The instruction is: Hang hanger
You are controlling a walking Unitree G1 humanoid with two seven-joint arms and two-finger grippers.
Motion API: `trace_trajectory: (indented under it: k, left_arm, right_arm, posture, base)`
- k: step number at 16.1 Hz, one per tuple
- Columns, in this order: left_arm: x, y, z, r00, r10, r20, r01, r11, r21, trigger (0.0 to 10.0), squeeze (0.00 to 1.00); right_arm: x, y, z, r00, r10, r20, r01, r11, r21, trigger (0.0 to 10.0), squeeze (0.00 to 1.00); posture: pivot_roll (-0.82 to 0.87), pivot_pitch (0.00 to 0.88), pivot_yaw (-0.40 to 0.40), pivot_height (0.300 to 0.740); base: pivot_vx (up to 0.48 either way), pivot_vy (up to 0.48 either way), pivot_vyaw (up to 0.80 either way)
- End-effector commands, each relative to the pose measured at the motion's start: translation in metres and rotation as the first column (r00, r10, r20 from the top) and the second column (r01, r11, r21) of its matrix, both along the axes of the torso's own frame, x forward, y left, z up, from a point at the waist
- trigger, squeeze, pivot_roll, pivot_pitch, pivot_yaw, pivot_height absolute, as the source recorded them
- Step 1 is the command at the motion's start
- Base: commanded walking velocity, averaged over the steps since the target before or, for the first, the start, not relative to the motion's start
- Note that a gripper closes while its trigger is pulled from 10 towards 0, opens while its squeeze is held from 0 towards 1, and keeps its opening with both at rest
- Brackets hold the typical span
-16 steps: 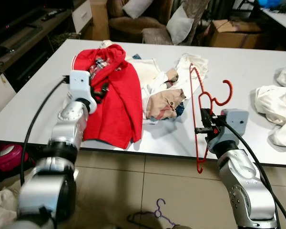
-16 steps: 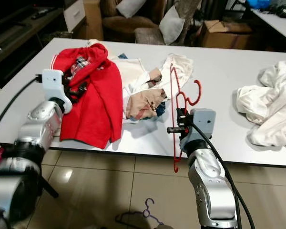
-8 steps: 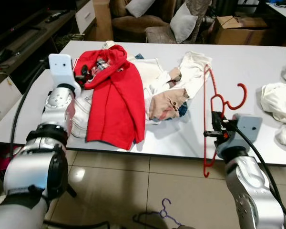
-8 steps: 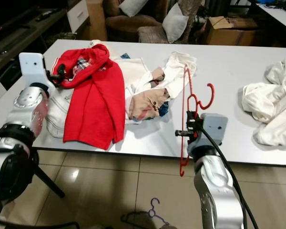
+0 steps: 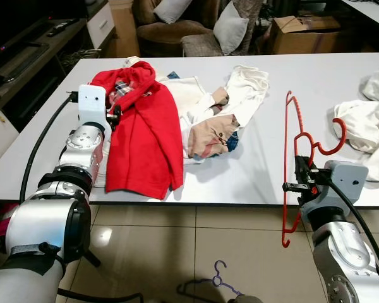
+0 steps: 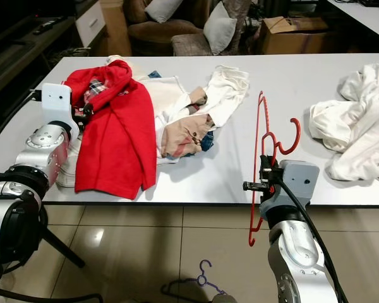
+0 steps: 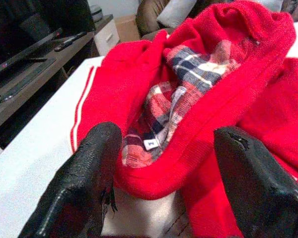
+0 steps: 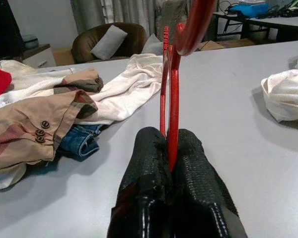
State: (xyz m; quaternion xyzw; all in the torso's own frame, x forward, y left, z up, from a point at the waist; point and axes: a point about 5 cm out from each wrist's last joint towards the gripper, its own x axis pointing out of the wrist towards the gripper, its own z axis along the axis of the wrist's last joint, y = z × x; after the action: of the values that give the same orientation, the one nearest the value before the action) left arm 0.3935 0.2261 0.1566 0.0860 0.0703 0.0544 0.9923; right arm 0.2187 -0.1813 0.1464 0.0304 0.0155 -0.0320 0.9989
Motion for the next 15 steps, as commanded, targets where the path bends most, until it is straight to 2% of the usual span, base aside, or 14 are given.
trace_trajectory:
  k: [1,2,4,6,10,13,15]
  left_arm:
    - [-0.002,0.008,-0.001,0.999,0.033,-0.017,-0.033,0.999,0.014,2.4,0.00]
    - [-0.003,0.010,-0.002,0.999,0.046,-0.015,-0.046,0.999,0.016,0.0,0.00]
    - [-0.005,0.015,-0.003,0.996,0.084,-0.004,-0.084,0.996,-0.006,0.0,0.00]
    - [-0.009,0.018,-0.009,0.997,0.078,0.006,-0.078,0.997,-0.029,0.0,0.00]
    - [-0.011,0.019,-0.014,0.997,0.081,-0.007,-0.081,0.997,-0.019,0.0,0.00]
    - [-0.015,0.030,-0.017,0.990,0.140,-0.015,-0.140,0.990,0.008,0.0,0.00]
    - [-0.015,0.032,-0.015,0.991,0.134,-0.005,-0.134,0.991,0.004,0.0,0.00]
  right_arm:
    - [-0.001,-0.002,0.004,1.000,-0.012,0.007,0.012,1.000,-0.009,10.0,0.00]
    - [-0.002,-0.003,0.004,1.000,-0.012,0.006,0.012,1.000,-0.009,10.0,0.00]
    - [0.001,-0.004,0.003,1.000,-0.002,-0.004,0.002,1.000,-0.011,10.0,0.00]
    - [0.001,-0.004,0.005,1.000,0.010,-0.006,-0.010,1.000,-0.020,10.0,0.00]
    - [-0.003,-0.008,0.003,1.000,0.010,-0.019,-0.011,1.000,-0.026,10.0,0.00]
    - [-0.002,-0.007,0.003,0.999,0.036,-0.023,-0.037,0.999,-0.037,10.0,0.00]
    - [0.000,-0.009,0.003,0.999,0.045,-0.023,-0.046,0.998,-0.044,10.0,0.00]
  posture:
    - [-0.34,0.013,0.118,0.740]
    - [-0.33,0.006,0.111,0.740]
    - [-0.31,0.007,0.104,0.740]
    - [-0.30,0.028,0.109,0.740]
    - [-0.28,0.035,0.097,0.740]
    - [-0.28,0.026,0.084,0.740]
    - [-0.28,0.016,0.081,0.740]
  base:
    - [0.000,0.000,0.00]
    - [0.000,0.000,0.00]
    - [0.000,0.000,0.00]
    - [0.000,0.000,0.00]
    - [0.000,0.000,0.00]
    - [0.000,0.000,0.00]
    - [0.000,0.000,0.00]
